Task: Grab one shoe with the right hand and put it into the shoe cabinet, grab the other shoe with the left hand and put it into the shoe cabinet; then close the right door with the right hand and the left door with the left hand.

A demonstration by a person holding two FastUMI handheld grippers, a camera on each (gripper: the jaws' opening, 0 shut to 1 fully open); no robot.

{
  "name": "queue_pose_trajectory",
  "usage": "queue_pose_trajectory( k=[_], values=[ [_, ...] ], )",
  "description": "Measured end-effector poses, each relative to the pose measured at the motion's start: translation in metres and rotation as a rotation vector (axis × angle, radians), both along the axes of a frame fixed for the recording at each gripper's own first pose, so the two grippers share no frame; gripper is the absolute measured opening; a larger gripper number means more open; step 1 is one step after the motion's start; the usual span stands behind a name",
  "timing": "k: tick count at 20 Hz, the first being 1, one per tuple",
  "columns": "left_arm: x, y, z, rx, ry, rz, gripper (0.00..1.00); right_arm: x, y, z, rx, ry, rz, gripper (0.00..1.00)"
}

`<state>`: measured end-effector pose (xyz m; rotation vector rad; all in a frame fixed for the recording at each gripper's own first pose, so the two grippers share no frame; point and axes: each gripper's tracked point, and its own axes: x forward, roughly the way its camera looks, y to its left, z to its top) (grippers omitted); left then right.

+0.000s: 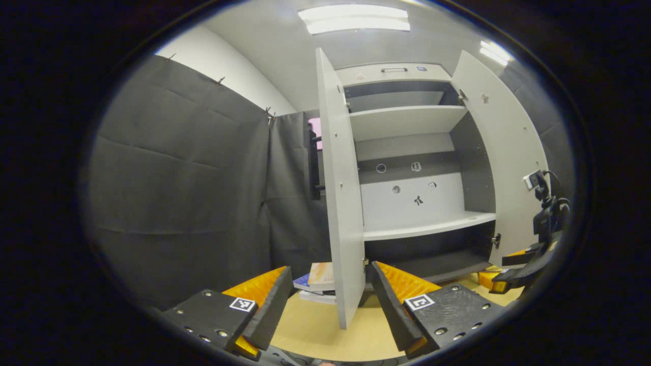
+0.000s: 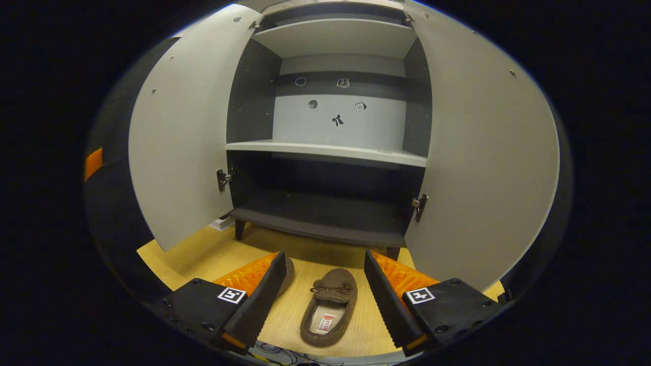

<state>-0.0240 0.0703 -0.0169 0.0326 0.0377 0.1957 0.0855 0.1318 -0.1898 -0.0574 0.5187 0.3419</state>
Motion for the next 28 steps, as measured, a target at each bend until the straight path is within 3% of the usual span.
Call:
queue_pose_trajectory(
  k=[11,12,13,17,18,19,22,23,24,25,26,28],
  values=[
    [0.005,-0.001,-0.005,0.027,0.030,0.005,0.68,-0.014,0.017,-0.095,-0.019,0.281,0.058,0.94],
    [0.005,-0.001,-0.005,0.027,0.034,0.006,0.76,-0.016,0.018,-0.101,-0.020,0.302,0.059,0.94],
    [0.005,-0.001,-0.005,0.028,0.038,0.006,0.76,-0.017,0.020,-0.109,-0.021,0.326,0.060,0.85],
    [0.005,0.000,-0.006,0.026,0.050,0.009,0.76,-0.022,0.020,-0.133,-0.040,0.387,0.056,0.81],
    [0.005,-0.001,-0.006,0.027,0.051,0.009,0.76,-0.021,0.022,-0.139,-0.044,0.405,0.053,0.78],
    [0.005,-0.001,-0.006,0.028,0.052,0.009,0.76,-0.024,0.022,-0.145,-0.049,0.424,0.051,0.68],
    [0.005,0.000,-0.007,0.029,0.054,0.009,0.76,-0.032,0.029,-0.161,-0.050,0.488,0.063,0.63],
    [0.004,-0.001,-0.007,0.025,0.059,0.008,0.83,-0.033,0.027,-0.162,-0.067,0.501,0.059,0.63],
    [0.004,-0.001,-0.007,0.023,0.062,0.007,0.83,-0.030,0.027,-0.169,-0.082,0.493,0.044,0.58],
    [0.004,-0.001,-0.007,0.023,0.064,0.008,0.83,-0.029,0.025,-0.171,-0.092,0.492,0.030,0.40],
    [0.004,-0.001,-0.007,0.024,0.063,0.009,0.83,-0.030,0.026,-0.169,-0.089,0.497,0.026,0.33],
    [0.004,-0.002,-0.007,0.022,0.060,0.004,0.83,-0.021,0.027,-0.175,-0.079,0.490,0.027,0.34]
  ],
)
